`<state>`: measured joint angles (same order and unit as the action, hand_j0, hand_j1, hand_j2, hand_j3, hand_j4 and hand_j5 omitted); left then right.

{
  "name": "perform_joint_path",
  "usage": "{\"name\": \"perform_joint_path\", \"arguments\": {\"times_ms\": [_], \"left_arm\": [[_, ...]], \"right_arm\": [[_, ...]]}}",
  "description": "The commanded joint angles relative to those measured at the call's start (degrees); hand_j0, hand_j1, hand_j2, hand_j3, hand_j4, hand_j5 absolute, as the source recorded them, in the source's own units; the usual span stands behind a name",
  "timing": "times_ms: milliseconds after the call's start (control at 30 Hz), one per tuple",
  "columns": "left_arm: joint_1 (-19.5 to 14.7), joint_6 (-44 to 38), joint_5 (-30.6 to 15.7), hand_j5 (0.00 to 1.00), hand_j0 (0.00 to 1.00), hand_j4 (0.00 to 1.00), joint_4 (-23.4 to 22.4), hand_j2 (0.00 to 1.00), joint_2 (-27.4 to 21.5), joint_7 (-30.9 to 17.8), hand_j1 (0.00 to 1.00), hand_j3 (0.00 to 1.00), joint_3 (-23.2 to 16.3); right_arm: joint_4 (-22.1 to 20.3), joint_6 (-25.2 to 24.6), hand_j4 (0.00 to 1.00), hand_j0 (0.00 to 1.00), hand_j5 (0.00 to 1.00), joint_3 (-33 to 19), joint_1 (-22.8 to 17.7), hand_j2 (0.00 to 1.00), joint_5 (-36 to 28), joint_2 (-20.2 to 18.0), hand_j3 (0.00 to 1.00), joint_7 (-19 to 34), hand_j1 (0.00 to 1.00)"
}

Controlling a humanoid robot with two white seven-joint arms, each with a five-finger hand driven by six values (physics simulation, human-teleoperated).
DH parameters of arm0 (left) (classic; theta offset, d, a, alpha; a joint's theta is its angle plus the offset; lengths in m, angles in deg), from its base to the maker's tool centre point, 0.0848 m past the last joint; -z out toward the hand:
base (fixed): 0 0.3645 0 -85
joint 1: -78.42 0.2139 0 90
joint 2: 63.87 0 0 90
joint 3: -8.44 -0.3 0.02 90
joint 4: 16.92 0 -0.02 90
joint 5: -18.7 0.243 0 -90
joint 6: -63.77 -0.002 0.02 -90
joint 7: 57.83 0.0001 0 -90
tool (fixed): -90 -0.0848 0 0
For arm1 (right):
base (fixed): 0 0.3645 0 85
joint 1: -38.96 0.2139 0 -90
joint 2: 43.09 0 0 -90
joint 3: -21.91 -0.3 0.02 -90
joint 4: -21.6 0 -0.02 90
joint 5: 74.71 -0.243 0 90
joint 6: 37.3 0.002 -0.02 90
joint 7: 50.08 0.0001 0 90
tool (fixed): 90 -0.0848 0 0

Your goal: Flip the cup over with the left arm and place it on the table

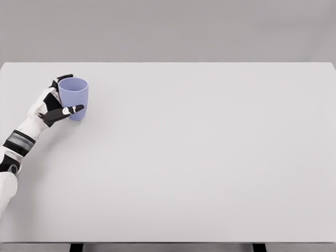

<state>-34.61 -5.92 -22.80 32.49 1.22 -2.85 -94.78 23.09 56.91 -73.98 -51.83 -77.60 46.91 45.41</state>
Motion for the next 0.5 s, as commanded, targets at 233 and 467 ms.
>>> {"name": "perform_joint_path", "arguments": {"times_ms": [233,467], "left_arm": [[0.2,-1.3,0.1,0.59,0.59,0.59,0.4,0.59,-0.1,0.0,0.59,0.59,0.0],[0.4,-0.9,0.4,0.86,0.86,0.86,0.4,0.86,-0.2,0.0,0.86,0.86,-0.1]], "right_arm": [[0.0,0.0,1.0,1.0,1.0,0.0,0.0,1.0,0.0,0.0,1.0,0.0,1.0],[0.0,0.0,1.0,1.0,1.0,0.0,0.0,1.0,0.0,0.0,1.0,0.0,1.0]]}}
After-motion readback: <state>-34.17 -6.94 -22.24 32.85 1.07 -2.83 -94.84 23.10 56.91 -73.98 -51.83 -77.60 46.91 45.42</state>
